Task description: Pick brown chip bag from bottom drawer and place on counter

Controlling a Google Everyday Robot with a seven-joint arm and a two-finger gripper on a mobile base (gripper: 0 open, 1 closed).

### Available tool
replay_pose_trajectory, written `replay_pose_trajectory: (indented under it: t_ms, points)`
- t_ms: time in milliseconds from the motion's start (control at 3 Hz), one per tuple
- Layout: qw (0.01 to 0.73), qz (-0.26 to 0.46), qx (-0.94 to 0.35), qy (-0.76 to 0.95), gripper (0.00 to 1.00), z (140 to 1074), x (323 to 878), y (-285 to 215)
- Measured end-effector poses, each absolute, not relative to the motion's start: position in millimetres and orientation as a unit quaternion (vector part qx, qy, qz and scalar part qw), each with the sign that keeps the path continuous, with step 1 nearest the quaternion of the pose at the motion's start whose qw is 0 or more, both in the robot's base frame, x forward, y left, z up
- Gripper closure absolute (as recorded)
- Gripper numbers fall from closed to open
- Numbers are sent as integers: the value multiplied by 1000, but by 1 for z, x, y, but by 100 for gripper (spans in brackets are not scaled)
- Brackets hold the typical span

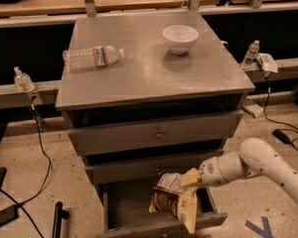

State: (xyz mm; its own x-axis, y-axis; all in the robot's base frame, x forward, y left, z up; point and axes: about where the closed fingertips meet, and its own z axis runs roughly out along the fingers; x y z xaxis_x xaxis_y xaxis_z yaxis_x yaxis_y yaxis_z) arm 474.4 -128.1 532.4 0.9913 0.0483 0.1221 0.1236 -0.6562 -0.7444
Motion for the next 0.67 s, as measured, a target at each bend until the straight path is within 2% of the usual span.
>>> replay_pose_trajectory:
  t_ms: [333, 667]
  points:
    - [422, -53, -902, -73, 100, 571, 476, -139]
    - [396, -83, -909, -98, 100, 617, 477, -141]
